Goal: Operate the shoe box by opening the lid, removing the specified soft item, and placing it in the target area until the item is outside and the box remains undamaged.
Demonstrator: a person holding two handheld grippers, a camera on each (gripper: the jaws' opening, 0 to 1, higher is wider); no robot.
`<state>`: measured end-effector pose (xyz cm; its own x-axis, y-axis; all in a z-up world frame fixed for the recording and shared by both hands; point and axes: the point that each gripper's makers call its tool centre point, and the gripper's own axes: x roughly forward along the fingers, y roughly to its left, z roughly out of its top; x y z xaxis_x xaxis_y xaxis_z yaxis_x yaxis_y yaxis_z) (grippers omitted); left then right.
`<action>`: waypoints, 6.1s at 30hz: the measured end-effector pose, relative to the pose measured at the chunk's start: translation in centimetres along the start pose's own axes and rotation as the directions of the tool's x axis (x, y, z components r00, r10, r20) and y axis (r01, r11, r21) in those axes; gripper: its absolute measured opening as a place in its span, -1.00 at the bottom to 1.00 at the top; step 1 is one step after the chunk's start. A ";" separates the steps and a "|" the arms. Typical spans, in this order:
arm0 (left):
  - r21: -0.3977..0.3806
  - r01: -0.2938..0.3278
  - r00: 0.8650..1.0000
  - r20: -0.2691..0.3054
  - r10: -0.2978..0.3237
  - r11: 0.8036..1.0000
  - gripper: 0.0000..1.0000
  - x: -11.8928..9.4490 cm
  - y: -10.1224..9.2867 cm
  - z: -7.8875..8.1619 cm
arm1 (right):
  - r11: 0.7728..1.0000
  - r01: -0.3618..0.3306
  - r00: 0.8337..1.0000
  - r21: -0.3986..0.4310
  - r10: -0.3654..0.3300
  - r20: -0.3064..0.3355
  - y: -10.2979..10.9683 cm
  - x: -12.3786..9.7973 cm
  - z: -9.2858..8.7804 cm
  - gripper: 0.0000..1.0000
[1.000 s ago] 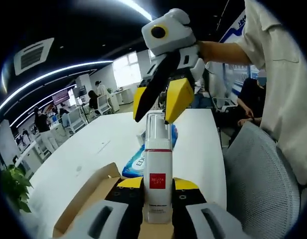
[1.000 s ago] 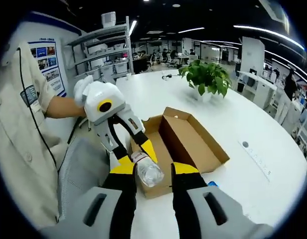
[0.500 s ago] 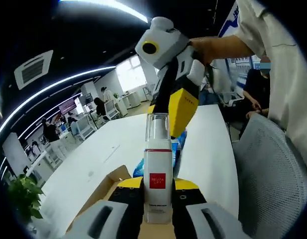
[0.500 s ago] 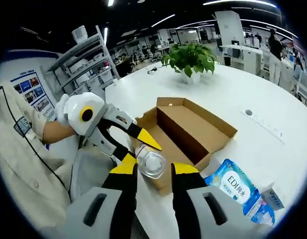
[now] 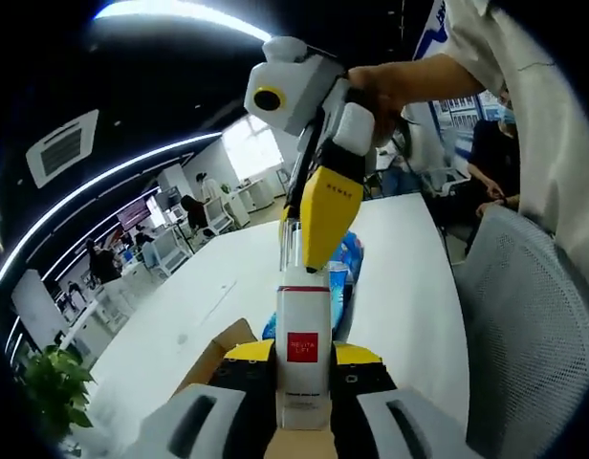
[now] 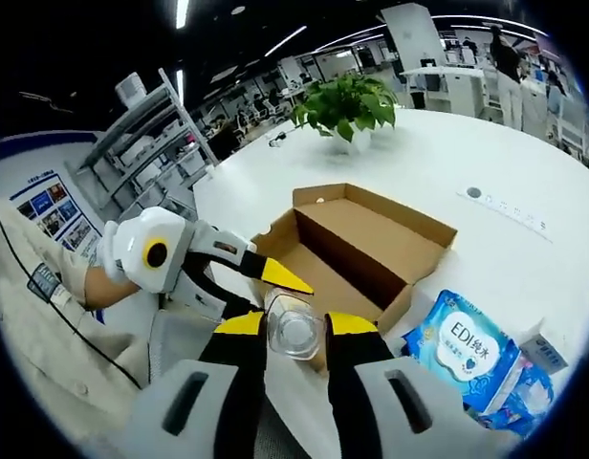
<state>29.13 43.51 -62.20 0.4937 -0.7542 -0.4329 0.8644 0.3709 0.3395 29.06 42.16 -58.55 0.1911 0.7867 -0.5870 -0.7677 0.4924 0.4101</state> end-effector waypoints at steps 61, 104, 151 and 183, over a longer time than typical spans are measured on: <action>-0.350 -0.123 0.992 -0.014 0.126 0.929 -0.15 -3.8 6.0 -3.5 | 0.912 0.131 0.974 -0.387 -0.191 -0.119 -7.3 -5.4 4.3 -0.67; -0.544 -0.438 0.899 -0.281 0.337 0.715 -0.01 -16.3 6.7 -14.0 | 0.730 -0.067 0.848 -0.680 -0.317 -0.424 -21.9 -1.4 1.3 -0.65; -0.579 -0.482 0.875 -0.357 0.327 0.657 -0.06 -17.6 4.8 -16.7 | 0.704 -0.198 0.788 -0.682 -0.299 -0.538 -25.1 1.3 -1.5 -0.62; -0.578 -0.555 0.828 -0.451 0.333 0.598 -0.37 -17.9 5.8 -18.5 | 0.822 0.113 0.909 -0.558 -0.312 -0.275 -22.3 4.5 5.0 -0.56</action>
<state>27.07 69.14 -67.91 0.7398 -0.2570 -0.6218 0.2982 0.9537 -0.0394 50.10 36.61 -66.89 0.2452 0.4591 -0.8539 -0.9507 0.2862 -0.1192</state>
